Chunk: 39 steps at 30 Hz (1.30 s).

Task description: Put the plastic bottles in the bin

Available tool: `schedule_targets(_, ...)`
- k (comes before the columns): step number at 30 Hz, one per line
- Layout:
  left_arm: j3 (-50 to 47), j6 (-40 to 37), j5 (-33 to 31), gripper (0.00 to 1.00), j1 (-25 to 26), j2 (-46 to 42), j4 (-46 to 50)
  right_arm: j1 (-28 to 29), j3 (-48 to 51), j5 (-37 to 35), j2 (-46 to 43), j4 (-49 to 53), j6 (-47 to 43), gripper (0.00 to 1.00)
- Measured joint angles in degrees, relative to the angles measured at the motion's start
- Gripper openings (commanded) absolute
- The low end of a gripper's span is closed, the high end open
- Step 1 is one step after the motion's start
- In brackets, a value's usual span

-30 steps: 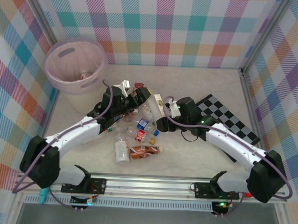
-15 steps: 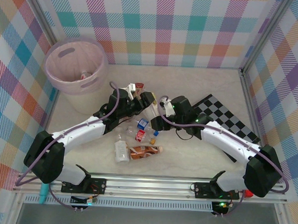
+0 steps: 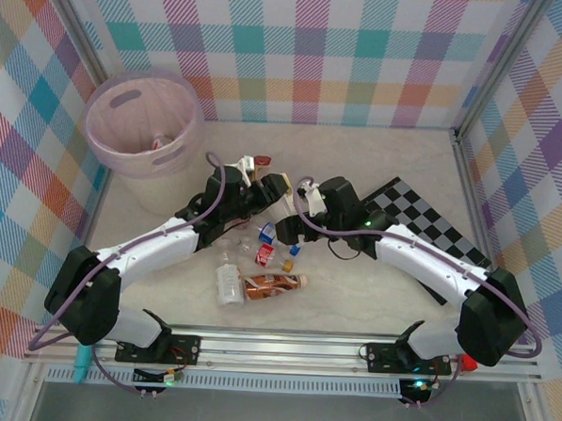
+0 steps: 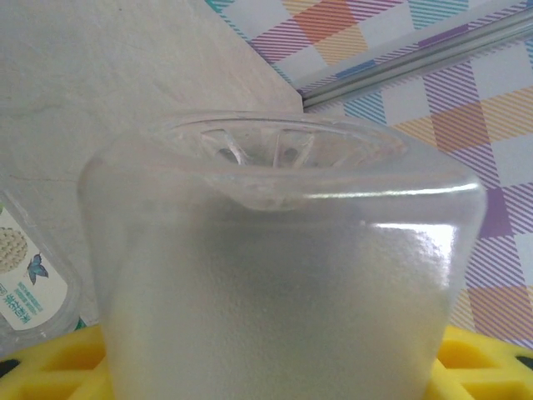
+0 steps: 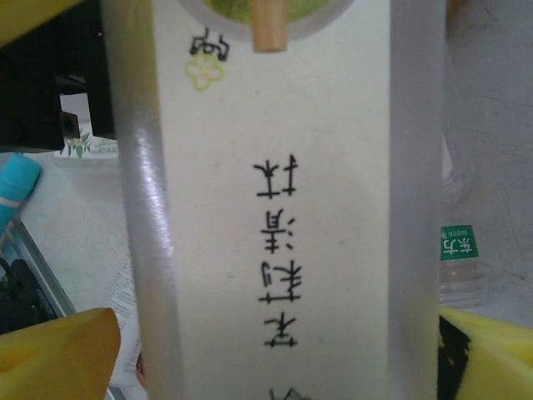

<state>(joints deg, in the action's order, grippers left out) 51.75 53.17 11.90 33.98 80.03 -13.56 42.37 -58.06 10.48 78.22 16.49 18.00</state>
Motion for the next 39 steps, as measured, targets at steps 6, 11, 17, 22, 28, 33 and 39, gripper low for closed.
schedule_targets(6,4.6,-2.4,-0.5,0.58,-0.8,0.0,3.8,-1.4,-1.6,-1.9,-4.4,6.7,-2.9,1.00)
schedule_targets(11,9.6,-4.9,-0.6,0.55,-1.9,0.0,7.7,-5.9,-1.2,-3.7,-9.5,8.5,-2.5,1.00)
schedule_targets(17,15.6,-7.5,-0.4,0.54,-6.6,-0.3,13.2,-11.9,1.8,-8.0,-10.3,9.3,0.9,1.00)
schedule_targets(22,22.1,-9.3,0.6,0.52,-13.5,-1.9,17.8,-14.7,4.1,-8.9,-10.3,10.9,1.3,1.00)
schedule_targets(28,29.1,-10.0,3.1,0.42,-23.8,-5.2,21.1,-15.1,4.2,-8.4,-10.3,11.0,1.3,1.00)
schedule_targets(33,32.1,-9.7,4.8,0.34,-32.9,-7.2,22.7,-15.1,4.9,-7.0,-8.8,10.3,1.3,0.99)
schedule_targets(39,35.1,-9.2,4.7,0.26,-40.2,-6.7,23.2,-15.1,5.7,-6.3,-6.1,10.1,1.3,0.99)
